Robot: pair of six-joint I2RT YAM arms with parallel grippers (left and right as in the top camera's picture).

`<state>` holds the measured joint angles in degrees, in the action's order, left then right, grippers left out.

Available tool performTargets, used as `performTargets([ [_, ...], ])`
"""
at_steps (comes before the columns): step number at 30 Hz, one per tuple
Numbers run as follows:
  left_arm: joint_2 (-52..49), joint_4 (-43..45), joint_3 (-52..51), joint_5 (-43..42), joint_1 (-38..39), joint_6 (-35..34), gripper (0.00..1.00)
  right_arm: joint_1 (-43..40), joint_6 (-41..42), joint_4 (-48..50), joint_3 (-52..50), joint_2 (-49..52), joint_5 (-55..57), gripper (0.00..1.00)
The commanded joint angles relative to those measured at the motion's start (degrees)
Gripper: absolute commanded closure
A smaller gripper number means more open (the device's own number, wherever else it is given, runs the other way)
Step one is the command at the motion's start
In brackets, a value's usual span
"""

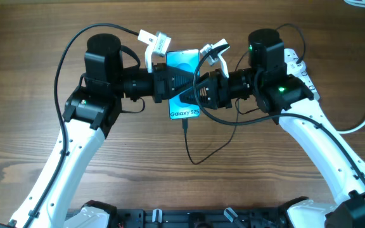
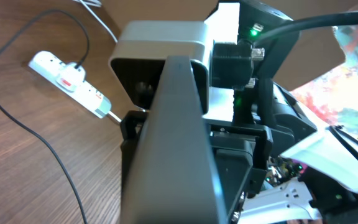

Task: Plug charger to phone and switch on socket

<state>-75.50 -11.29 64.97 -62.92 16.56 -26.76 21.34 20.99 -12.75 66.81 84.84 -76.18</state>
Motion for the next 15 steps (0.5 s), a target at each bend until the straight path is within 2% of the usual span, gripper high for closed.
performTargets([
  [1, 0.7, 0.6, 0.6, 1.5, 0.2, 1.1, 0.96, 0.2, 0.6, -1.0, 0.2, -0.9, 1.6, 0.68],
  [6, 0.7, 0.6, 0.6, 1.6, 0.2, 1.1, 0.96, 0.2, 1.7, -2.0, 0.2, -0.9, 1.6, 0.69],
  [13, 0.7, -0.1, 0.6, 3.6, 0.2, 1.1, 0.96, 0.2, 1.7, -2.2, 0.2, -0.9, 1.6, 0.85],
  [15, 0.7, -0.2, 0.6, 4.5, 0.2, 1.1, 0.96, 0.2, 1.7, -2.0, 0.2, -0.9, 1.6, 0.86],
])
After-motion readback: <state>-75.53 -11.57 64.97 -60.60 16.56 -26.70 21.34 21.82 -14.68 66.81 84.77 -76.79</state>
